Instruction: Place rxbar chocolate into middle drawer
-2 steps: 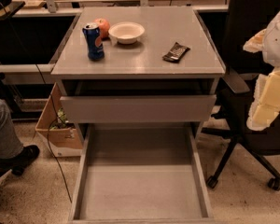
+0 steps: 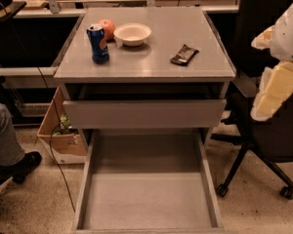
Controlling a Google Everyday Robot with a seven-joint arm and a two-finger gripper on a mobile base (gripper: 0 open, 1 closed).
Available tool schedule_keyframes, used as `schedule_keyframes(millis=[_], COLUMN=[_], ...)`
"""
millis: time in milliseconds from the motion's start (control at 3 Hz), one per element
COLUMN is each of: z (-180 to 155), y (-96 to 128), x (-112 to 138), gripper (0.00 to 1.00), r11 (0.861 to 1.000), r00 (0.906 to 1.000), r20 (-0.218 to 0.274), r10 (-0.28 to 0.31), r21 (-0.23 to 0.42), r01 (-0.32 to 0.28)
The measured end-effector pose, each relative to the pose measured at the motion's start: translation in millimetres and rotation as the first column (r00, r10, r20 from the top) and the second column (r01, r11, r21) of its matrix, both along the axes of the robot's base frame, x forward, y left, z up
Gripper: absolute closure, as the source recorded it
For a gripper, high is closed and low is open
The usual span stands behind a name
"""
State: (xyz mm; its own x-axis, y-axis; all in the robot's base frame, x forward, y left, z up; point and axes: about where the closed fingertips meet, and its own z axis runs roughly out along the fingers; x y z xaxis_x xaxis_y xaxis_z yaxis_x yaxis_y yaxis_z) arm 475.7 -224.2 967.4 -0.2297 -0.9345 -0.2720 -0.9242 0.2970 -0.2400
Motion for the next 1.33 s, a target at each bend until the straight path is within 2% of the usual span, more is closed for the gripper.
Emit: schedule_keyframes(millis=[333,667,1000,1333], z=[-17,-28,-28,-35], y=[7,16,16,14], x=[60,96,97,116], gripper=[0.00,0.00,0.00,0.00], r11=[0.998,0.993,0.993,0.981], r00=[0.9997,0.9988,0.9988,0.9980], r20=[0.020,0.036,0.037,0.058], r10=[0.014,0.033,0.031,-0.027], r21=[0.068,0.109,0.115,0.196], r01=[-0.016,-0.037,-0.035,0.015])
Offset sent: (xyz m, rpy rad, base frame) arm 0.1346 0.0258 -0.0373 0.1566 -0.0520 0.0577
